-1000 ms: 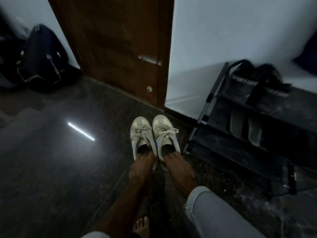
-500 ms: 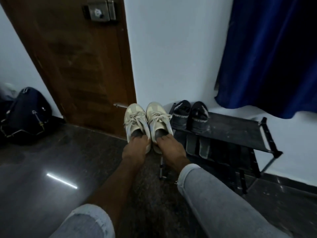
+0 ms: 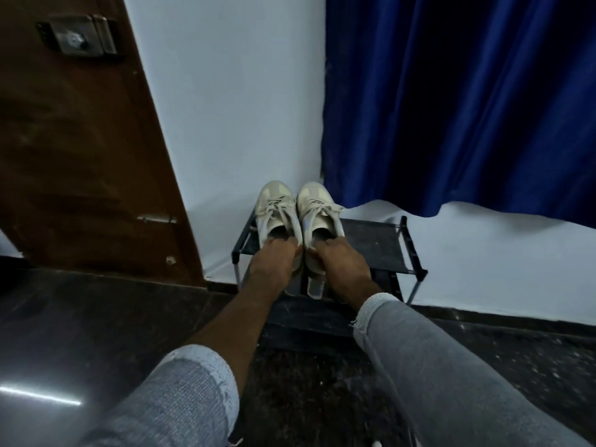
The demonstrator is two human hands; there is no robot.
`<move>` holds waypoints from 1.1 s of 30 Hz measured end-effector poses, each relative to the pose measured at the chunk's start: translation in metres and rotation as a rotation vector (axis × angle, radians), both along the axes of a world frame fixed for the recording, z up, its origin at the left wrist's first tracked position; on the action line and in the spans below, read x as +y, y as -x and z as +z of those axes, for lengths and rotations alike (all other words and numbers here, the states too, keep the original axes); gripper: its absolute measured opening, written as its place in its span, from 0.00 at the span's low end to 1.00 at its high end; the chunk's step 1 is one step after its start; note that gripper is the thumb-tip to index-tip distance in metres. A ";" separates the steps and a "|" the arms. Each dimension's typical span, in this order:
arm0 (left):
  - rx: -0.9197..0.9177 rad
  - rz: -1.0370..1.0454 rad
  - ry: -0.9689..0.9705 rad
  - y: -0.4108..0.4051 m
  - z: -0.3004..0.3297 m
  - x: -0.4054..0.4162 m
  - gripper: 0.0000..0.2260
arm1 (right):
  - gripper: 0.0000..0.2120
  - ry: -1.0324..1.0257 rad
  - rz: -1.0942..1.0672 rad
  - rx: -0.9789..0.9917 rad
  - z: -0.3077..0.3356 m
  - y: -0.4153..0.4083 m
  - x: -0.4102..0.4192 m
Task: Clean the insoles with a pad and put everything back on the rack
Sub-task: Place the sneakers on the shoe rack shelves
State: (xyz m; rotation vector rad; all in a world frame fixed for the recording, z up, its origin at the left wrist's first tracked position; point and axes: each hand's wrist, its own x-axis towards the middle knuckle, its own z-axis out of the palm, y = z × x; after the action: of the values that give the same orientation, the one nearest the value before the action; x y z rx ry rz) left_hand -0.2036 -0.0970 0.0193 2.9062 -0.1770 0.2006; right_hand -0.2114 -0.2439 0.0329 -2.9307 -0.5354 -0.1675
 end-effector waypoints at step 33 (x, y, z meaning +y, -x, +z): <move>0.093 -0.237 -0.098 -0.184 -0.076 -0.097 0.11 | 0.11 -0.060 -0.253 0.001 -0.092 -0.170 -0.110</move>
State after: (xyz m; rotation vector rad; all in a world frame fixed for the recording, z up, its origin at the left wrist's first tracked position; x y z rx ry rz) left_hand -0.0193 -0.1943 -0.0564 2.9488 -0.5256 0.0172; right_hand -0.0409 -0.3539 -0.0593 -2.9289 -0.1539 -0.2084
